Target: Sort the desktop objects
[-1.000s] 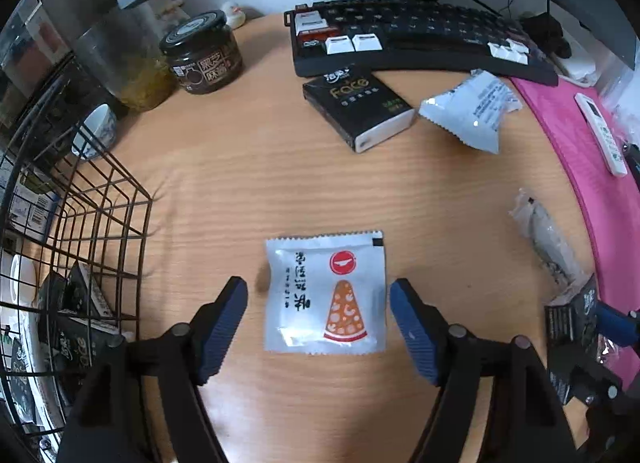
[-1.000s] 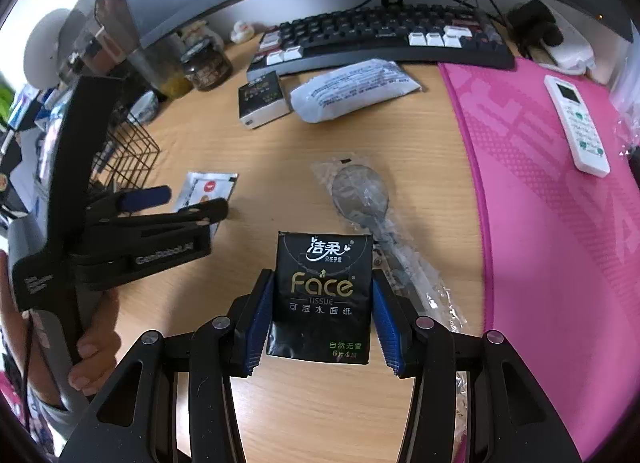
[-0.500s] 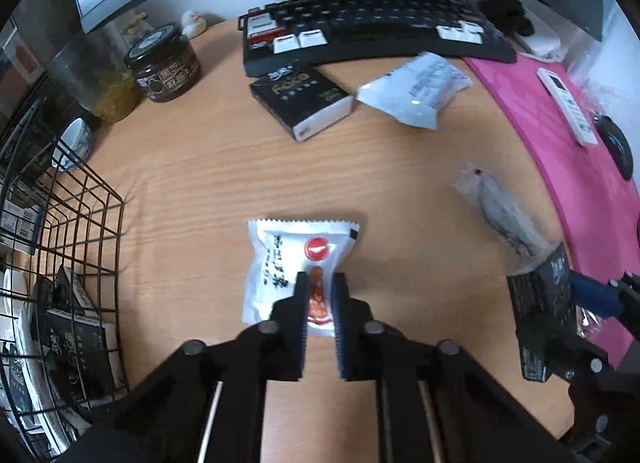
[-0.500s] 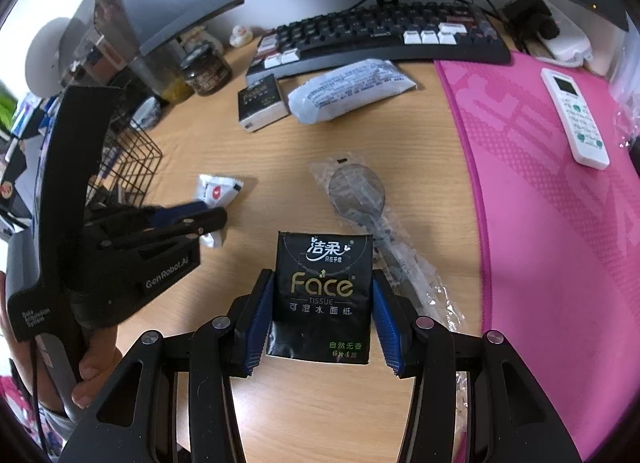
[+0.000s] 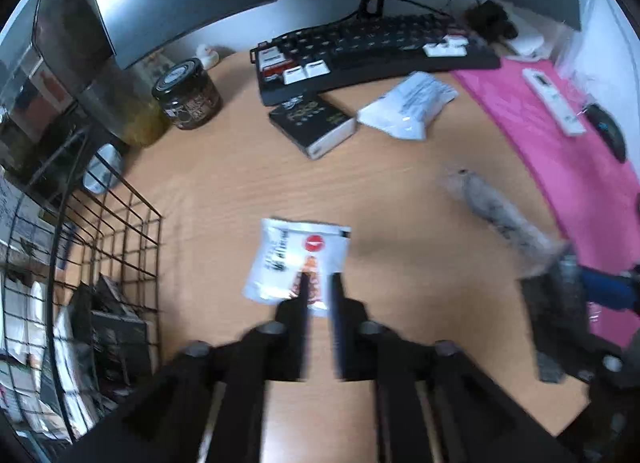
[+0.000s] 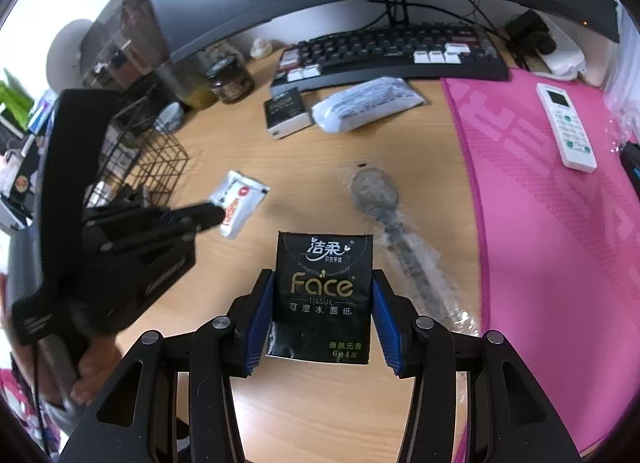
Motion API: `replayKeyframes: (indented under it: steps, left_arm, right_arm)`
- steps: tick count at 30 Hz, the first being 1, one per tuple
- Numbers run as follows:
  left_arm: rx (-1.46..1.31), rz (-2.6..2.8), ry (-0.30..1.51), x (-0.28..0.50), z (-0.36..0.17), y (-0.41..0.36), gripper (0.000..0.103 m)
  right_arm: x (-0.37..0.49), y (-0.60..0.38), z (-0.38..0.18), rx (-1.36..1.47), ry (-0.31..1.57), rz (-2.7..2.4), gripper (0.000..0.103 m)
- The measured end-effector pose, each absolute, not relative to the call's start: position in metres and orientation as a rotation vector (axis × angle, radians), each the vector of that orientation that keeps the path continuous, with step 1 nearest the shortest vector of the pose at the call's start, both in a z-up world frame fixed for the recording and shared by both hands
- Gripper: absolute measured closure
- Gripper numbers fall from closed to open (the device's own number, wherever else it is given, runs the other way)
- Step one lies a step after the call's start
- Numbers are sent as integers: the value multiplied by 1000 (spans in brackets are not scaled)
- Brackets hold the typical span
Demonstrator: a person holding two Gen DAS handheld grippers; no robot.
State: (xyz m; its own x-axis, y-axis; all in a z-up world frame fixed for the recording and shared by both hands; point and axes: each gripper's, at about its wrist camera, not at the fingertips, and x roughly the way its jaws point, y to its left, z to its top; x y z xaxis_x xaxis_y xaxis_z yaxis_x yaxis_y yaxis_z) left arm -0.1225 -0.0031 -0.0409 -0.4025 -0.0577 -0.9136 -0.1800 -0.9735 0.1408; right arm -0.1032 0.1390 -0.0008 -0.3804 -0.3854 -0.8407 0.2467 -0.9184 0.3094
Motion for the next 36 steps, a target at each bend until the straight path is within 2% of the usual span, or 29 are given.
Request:
replayKeyframes:
  steps: [1,2,3,15,17,21,26,28,36]
  left_arm:
    - [-1668,2554,318,-124,-42,-5,41]
    - [-1656,2565,307,-127,-44,-7,33]
    - [-1635,2582,307,-130,-46,-10,29]
    - [-1724,2492,115,-152,-76,-35,29]
    - [-1716,2480,110,-152,-76,-34,31]
    - [-1688,2461,140,-148,-74,-24,55]
    - [-1686,2451,157,-143,-73,-16,69]
    - [-1684,2446,182,-141,-72,-12,85]
    - [-1668,2425,148,-121,-58,-6,89]
  right_arm:
    - [-102,138,0,1466,-183,-2327,55]
    - [-102,138,0,1462,-181,-2328,55]
    - [-101,137,1,1459,-178,-2326,55]
    - [-111,136,-7,1481,-203,-2306,55]
    - [-112,134,-10,1488,-203,-2298,55]
    - [-114,132,-14,1497,-212,-2283,55]
    - [-112,133,-12,1491,-213,-2291,55]
    - [-111,134,-10,1484,-209,-2295,55]
    - [-106,136,-2,1468,-210,-2304,55]
